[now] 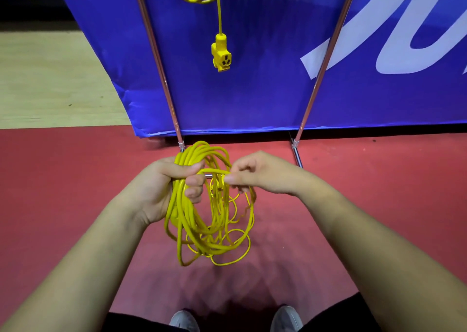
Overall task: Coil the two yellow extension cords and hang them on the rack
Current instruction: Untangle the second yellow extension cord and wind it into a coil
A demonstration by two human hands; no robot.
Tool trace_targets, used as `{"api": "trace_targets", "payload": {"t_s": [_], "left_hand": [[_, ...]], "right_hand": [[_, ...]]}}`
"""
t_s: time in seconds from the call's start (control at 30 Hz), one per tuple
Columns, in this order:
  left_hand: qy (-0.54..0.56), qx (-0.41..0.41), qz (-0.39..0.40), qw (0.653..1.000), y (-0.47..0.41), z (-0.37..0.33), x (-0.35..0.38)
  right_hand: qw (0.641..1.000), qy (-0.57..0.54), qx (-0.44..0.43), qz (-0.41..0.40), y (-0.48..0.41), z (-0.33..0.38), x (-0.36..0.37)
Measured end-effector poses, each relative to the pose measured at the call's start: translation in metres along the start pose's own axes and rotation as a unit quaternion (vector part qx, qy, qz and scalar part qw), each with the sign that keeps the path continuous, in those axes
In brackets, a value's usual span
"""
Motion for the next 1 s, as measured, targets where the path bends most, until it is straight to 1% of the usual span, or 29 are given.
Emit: {"api": "trace_targets", "payload": {"t_s": [0.07, 0.13, 0.23, 0.3, 0.37, 0.43, 0.53, 0.6, 0.67, 0.73, 0.8, 0.83, 0.87, 0.93, 0.97, 1.0], "left_hand": [[0.004, 0.007, -0.008, 1.0, 0.002, -0.003, -0.002], [0.003, 0.001, -0.028, 1.0, 0.004, -0.006, -0.007], [-0.036, -0.027, -0.063, 0.997, 0.006, -0.007, -0.014], [-0.051, -0.049, -0.085, 0.994, 0.007, -0.005, -0.014], [-0.048, -0.074, -0.073, 0.993, 0.006, -0.001, -0.014], [-0.048, -0.093, -0.056, 0.993, 0.005, 0.001, -0.011], [-0.085, -0.114, -0.058, 0.988, 0.005, 0.005, -0.007], [-0.118, -0.092, -0.049, 0.988, 0.004, 0.008, -0.007], [-0.122, -0.055, -0.017, 0.991, 0.004, 0.007, -0.008], [-0.085, -0.025, -0.003, 0.996, 0.005, 0.003, -0.01], [-0.04, 0.003, -0.008, 0.999, 0.005, -0.004, -0.012], [-0.03, 0.01, -0.016, 0.999, 0.005, -0.006, -0.013], [-0.034, 0.011, -0.024, 0.999, 0.006, -0.008, -0.013], [-0.057, -0.007, -0.039, 0.998, 0.007, -0.006, -0.015], [-0.072, -0.018, -0.047, 0.996, 0.007, -0.004, -0.015], [-0.087, -0.029, -0.056, 0.994, 0.007, -0.002, -0.015]], "right_hand": [[1.0, 0.004, 0.024, 0.013, 0.002, -0.024, -0.005], [0.998, -0.045, 0.041, 0.003, 0.004, -0.043, -0.008], [0.983, -0.167, 0.035, -0.071, 0.004, -0.044, -0.013], [0.977, -0.189, 0.019, -0.097, 0.001, -0.034, -0.018], [0.984, -0.158, 0.007, -0.075, 0.0, -0.024, -0.02], [0.994, -0.099, 0.006, -0.038, 0.0, -0.011, -0.015], [0.999, -0.043, 0.0, -0.004, 0.0, 0.009, -0.003], [0.999, -0.041, -0.012, -0.002, -0.003, 0.018, 0.003], [0.999, -0.04, -0.022, -0.013, -0.006, 0.02, 0.004], [1.0, -0.009, -0.01, -0.005, -0.005, 0.011, 0.0], [0.999, 0.035, 0.02, 0.02, 0.0, -0.01, -0.005], [0.999, 0.028, 0.032, 0.025, 0.003, -0.022, -0.007], [0.999, -0.014, 0.042, 0.019, 0.006, -0.032, -0.009], [0.989, -0.139, 0.05, -0.03, 0.009, -0.043, -0.015], [0.982, -0.172, 0.043, -0.059, 0.008, -0.044, -0.018], [0.981, -0.177, 0.034, -0.077, 0.007, -0.041, -0.02]]}}
Point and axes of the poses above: each hand's wrist, its own y-axis away from the middle knuckle, its own x-axis out of the palm, z = x × y, the point moved 2 cm from there along -y, towards the middle knuckle, and after that the axes turned 1 degree about y, right-handed, at the moved point
